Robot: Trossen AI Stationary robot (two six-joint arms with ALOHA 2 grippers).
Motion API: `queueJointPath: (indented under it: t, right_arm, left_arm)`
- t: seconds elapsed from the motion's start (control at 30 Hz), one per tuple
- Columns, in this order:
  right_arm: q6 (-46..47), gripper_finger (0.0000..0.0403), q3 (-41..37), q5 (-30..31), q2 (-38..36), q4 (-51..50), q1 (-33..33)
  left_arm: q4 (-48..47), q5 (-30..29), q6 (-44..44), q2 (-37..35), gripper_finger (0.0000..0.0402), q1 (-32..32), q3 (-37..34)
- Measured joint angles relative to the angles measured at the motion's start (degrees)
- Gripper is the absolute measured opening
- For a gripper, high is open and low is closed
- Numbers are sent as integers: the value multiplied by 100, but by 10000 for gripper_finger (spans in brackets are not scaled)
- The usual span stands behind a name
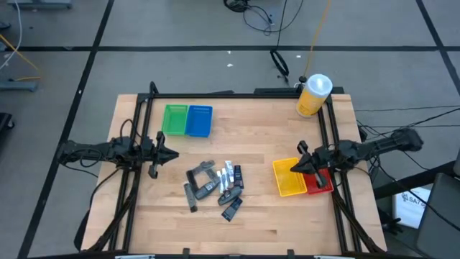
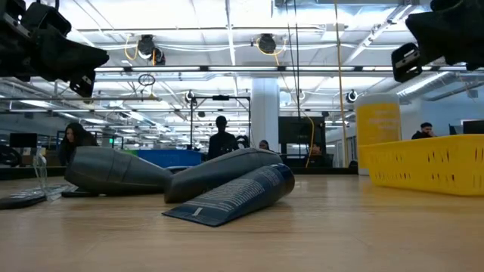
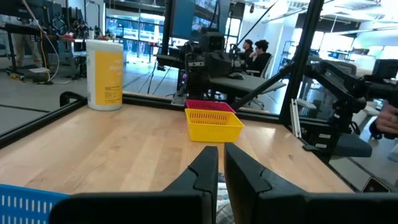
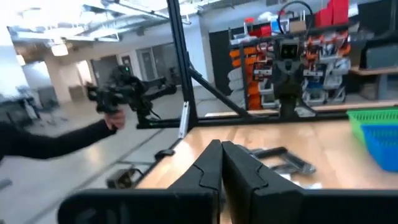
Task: Pick & Place Travel size toiletries
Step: Put the black comb into the blue bin
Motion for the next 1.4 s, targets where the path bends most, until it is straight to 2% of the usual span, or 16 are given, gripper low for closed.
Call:
queueJointPath:
  t: [0.27,0.43,0.53,0.7,0.9,1.07,1.2,1.4]
  right_arm:
    - [-273,0,5,1038,3027,2410,481]
    - [-487,2,398,1055,4846,3312,453]
    - [-893,14,927,1048,5816,3583,381]
    - [-1199,52,1702,1038,7085,3833,163]
    - [-1369,103,2623,1022,8051,3905,-58]
    - [-1389,132,3133,1013,8513,3949,-147]
    - [-1535,145,3271,1006,8555,3942,-167]
    - [-1565,151,3330,1013,8469,4226,-175]
  left_arm:
    - [1087,-38,-86,0,26,0,0]
    - [1550,-151,464,85,26,2,2]
    - [1531,-346,590,421,26,0,50]
    - [1092,-660,590,1451,26,-11,476]
    - [-756,-659,575,3011,27,-73,1889]
    - [-2548,-494,237,4373,39,-271,3064]
    - [-3584,-141,-374,5318,93,-439,3605]
    - [-4158,256,-1935,6345,195,-373,3627]
